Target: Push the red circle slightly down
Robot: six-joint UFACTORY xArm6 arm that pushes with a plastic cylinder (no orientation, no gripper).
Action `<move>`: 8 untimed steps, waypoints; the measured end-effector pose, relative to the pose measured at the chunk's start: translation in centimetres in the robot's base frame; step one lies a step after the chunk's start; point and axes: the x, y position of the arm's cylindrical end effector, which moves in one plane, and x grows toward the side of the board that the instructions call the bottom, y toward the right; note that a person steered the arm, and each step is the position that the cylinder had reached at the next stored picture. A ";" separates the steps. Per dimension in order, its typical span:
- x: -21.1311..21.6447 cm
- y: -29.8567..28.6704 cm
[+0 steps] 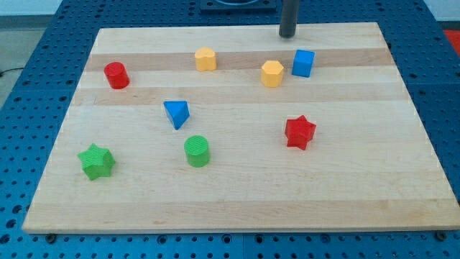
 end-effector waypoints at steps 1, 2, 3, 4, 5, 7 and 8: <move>0.0 0.6; -0.1 3.5; 0.0 4.5; 0.3 9.0; 5.4 11.5; 6.9 -4.7; 7.7 -13.7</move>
